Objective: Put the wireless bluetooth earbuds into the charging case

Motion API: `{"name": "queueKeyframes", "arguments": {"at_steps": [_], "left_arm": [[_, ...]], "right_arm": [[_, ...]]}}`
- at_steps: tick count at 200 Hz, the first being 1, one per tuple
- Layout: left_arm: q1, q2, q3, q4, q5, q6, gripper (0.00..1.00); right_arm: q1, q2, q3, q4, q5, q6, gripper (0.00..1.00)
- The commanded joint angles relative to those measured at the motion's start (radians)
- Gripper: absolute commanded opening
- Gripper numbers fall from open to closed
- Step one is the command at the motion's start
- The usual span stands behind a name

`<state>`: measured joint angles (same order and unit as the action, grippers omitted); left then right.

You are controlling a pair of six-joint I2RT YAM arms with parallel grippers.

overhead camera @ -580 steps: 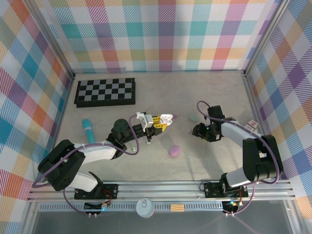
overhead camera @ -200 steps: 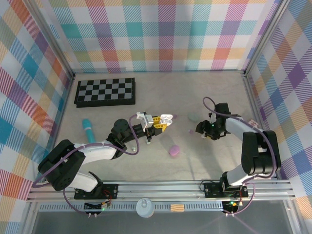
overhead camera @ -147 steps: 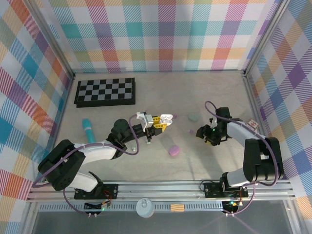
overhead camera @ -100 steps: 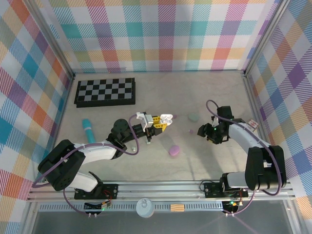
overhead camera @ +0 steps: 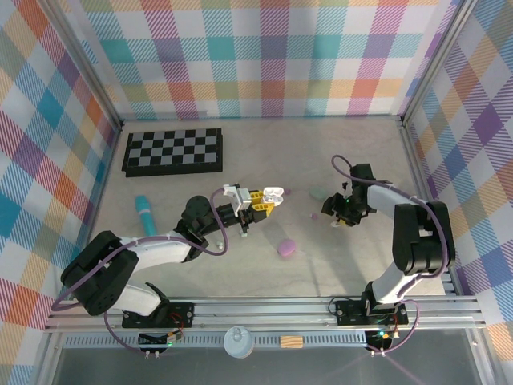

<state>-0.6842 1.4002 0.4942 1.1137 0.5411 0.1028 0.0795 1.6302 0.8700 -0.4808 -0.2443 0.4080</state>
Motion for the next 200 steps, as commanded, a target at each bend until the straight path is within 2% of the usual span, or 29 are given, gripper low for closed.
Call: {"name": "queueKeyframes", "arguments": {"at_steps": [1, 48, 81, 111, 129, 149, 200], "left_arm": [[0.015, -0.030, -0.007, 0.027, 0.022, 0.030, 0.00], [0.025, -0.017, 0.003, 0.043, 0.036, 0.026, 0.00], [0.029, 0.008, 0.010, 0.066, 0.044, 0.013, 0.00], [0.031, 0.016, 0.022, 0.075, 0.053, 0.000, 0.00], [0.030, 0.024, 0.023, 0.085, 0.053, -0.001, 0.00], [0.030, 0.028, 0.020, 0.096, 0.055, -0.012, 0.00], [0.031, -0.019, 0.003, 0.031, 0.048, 0.032, 0.00]], "right_arm": [[-0.001, -0.036, -0.064, -0.038, -0.044, 0.032, 0.56], [0.017, -0.173, -0.158, -0.108, -0.060, 0.078, 0.56], [0.031, -0.223, -0.200, -0.077, -0.151, 0.096, 0.58], [0.025, -0.288, -0.178, -0.099, -0.014, 0.066, 0.57], [0.010, -0.237, -0.121, -0.121, 0.011, 0.004, 0.58], [0.009, -0.144, -0.023, -0.175, 0.050, -0.049, 0.53], [0.010, 0.104, 0.285, -0.506, 0.087, -0.173, 0.50]]}}
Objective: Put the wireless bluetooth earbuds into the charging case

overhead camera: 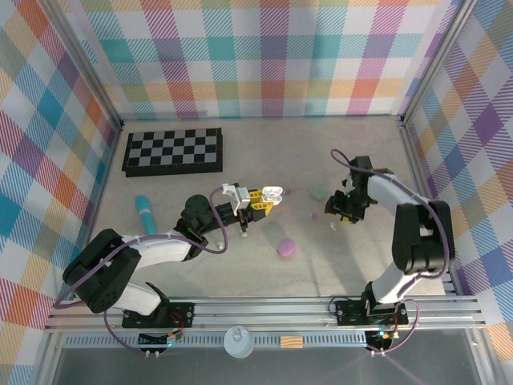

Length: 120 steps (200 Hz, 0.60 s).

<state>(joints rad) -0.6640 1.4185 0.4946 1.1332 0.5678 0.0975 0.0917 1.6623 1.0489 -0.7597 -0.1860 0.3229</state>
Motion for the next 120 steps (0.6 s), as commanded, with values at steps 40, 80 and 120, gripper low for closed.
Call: {"name": "queueKeyframes", "arguments": {"at_steps": [40, 80, 120], "left_arm": [[0.018, -0.037, -0.008, -0.002, 0.029, 0.073, 0.00], [0.023, -0.015, 0.008, 0.012, 0.050, 0.074, 0.00], [0.027, 0.007, 0.020, 0.029, 0.064, 0.071, 0.00]], "right_arm": [[-0.003, 0.256, 0.294, -0.446, 0.016, -0.143, 0.52], [0.000, 0.363, 0.387, -0.516, 0.004, -0.142, 0.50], [0.015, 0.422, 0.390, -0.515, -0.009, -0.133, 0.48]]}}
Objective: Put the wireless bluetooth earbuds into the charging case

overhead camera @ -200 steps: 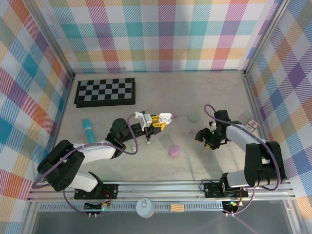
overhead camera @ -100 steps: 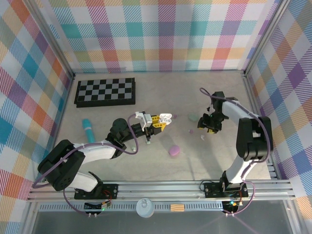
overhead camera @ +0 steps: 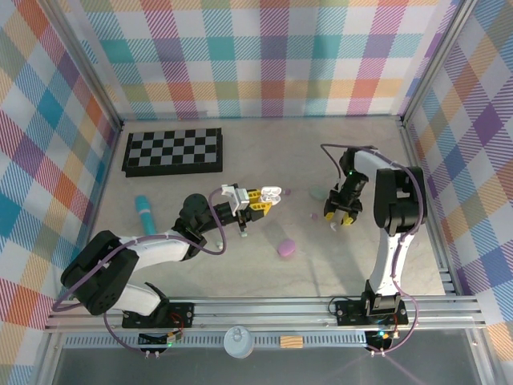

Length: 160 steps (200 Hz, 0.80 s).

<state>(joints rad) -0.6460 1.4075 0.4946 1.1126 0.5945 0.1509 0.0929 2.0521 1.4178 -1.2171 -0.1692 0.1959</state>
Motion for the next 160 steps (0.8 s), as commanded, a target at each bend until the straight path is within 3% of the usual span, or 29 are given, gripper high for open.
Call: {"name": "queueKeyframes", "arguments": {"at_steps": [1, 79, 160], "left_arm": [[0.009, 0.018, 0.020, 0.050, 0.037, 0.018, 0.00], [0.011, 0.013, 0.015, 0.050, 0.041, 0.010, 0.00], [0.012, 0.043, 0.014, 0.092, 0.042, -0.005, 0.00]], "right_arm": [[0.014, 0.033, 0.021, -0.057, -0.026, -0.005, 0.47], [0.019, 0.037, 0.019, 0.022, -0.024, 0.049, 0.31], [0.024, 0.046, 0.030, 0.026, -0.015, 0.062, 0.24]]}}
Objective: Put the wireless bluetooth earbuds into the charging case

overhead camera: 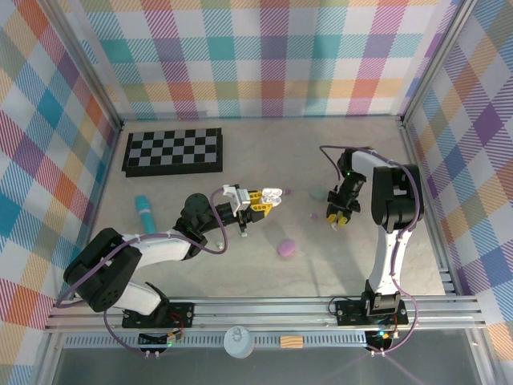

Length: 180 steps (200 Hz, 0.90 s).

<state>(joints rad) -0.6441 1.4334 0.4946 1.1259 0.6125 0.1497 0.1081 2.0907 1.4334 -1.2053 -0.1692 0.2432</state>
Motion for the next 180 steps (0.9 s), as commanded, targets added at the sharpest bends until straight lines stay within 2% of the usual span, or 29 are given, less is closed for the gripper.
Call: {"name": "queueKeyframes", "arguments": {"at_steps": [1, 42, 50, 61, 77, 123, 180], "left_arm": [[0.010, 0.018, 0.014, 0.079, 0.024, -0.005, 0.00], [0.011, 0.018, 0.013, 0.086, 0.024, -0.010, 0.00], [0.012, 0.018, 0.013, 0.086, 0.024, -0.010, 0.00], [0.012, 0.019, 0.016, 0.086, 0.025, -0.011, 0.00], [0.012, 0.020, 0.016, 0.085, 0.026, -0.012, 0.00], [0.015, 0.024, 0.022, 0.085, 0.026, -0.012, 0.00], [0.015, 0.026, 0.025, 0.092, 0.033, -0.018, 0.00]], "right_arm": [[0.008, 0.007, 0.014, 0.014, -0.015, 0.015, 0.24], [0.010, 0.001, -0.001, 0.031, -0.024, 0.017, 0.21], [0.009, -0.001, -0.004, 0.035, -0.023, 0.018, 0.23], [0.009, -0.002, -0.009, 0.038, -0.025, 0.019, 0.31], [0.009, -0.001, -0.013, 0.037, -0.038, 0.017, 0.32], [0.022, -0.014, -0.040, 0.026, -0.051, 0.005, 0.29], [0.022, -0.014, -0.043, 0.043, -0.032, 0.013, 0.21]]}}
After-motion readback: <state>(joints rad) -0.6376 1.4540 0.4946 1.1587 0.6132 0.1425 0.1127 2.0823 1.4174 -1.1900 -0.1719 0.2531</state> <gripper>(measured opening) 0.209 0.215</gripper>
